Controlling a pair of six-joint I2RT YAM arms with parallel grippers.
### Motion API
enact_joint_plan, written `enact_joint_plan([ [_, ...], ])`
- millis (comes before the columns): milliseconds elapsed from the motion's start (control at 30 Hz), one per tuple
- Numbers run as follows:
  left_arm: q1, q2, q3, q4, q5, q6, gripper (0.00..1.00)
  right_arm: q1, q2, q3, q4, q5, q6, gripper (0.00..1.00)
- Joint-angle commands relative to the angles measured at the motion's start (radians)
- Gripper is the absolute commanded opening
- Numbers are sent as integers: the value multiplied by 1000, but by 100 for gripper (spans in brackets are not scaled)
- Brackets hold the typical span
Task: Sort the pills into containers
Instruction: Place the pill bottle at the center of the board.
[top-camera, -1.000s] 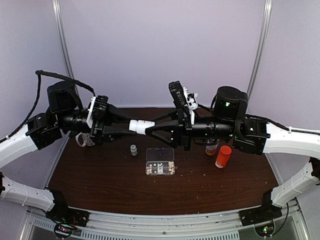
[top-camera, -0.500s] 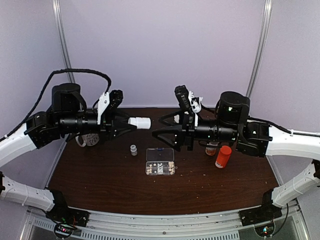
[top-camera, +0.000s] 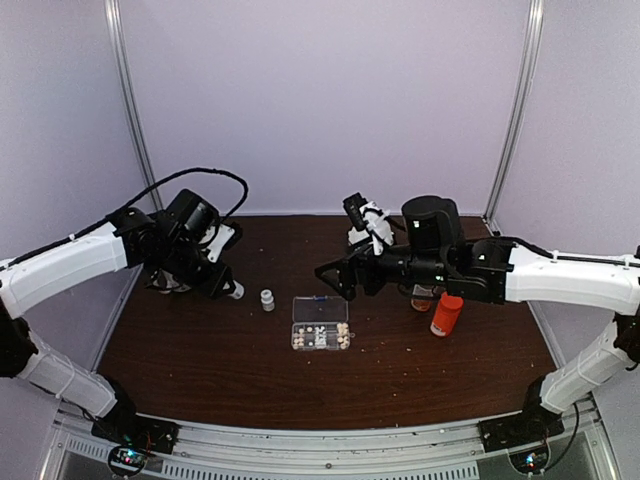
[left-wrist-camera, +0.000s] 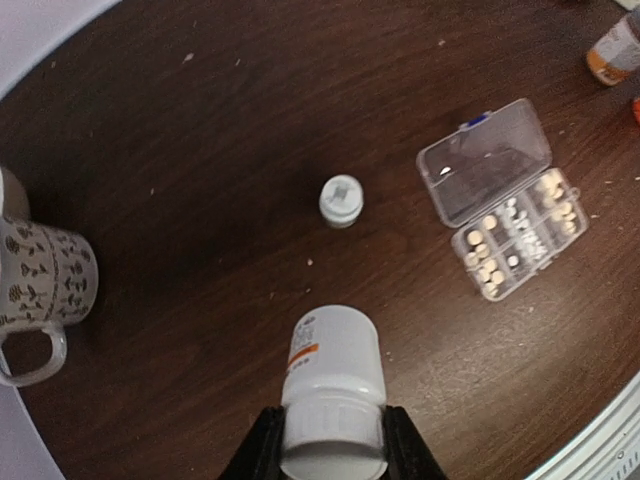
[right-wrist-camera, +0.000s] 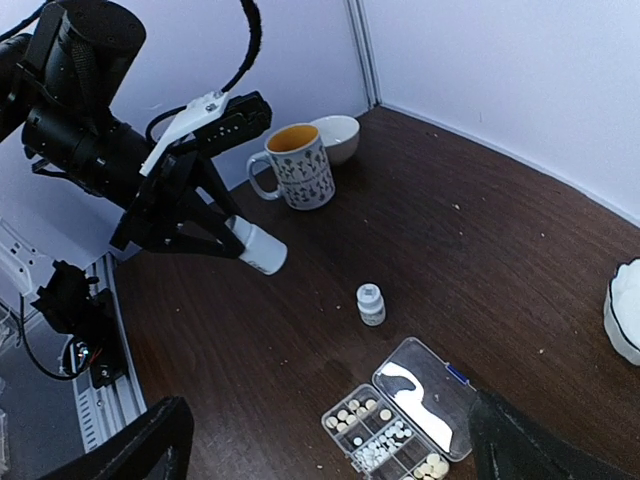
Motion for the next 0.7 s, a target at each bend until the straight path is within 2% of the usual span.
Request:
enact_joint_plan([
  [0,67,68,-38,-55,-39,-83,10,-43,30,19,-35,51,56,100],
  [233,102,227,-19,-44,-77,-85,16,-117,92,-62,98,-51,78,100],
  [433,126,350,7,-14,-41,-79,16,-122,105,-169,208,48,27,100],
  [467,127,362,11,-14,-38,-79,19,-122,103,-181,226,65,22,99],
  [567,129,385,21,-14,-33,-82,43,-122,105,-193,233,88,11,99],
  [667,129,394,28,-18,-30,-82,56,-123,101,-197,240,88,6,98],
])
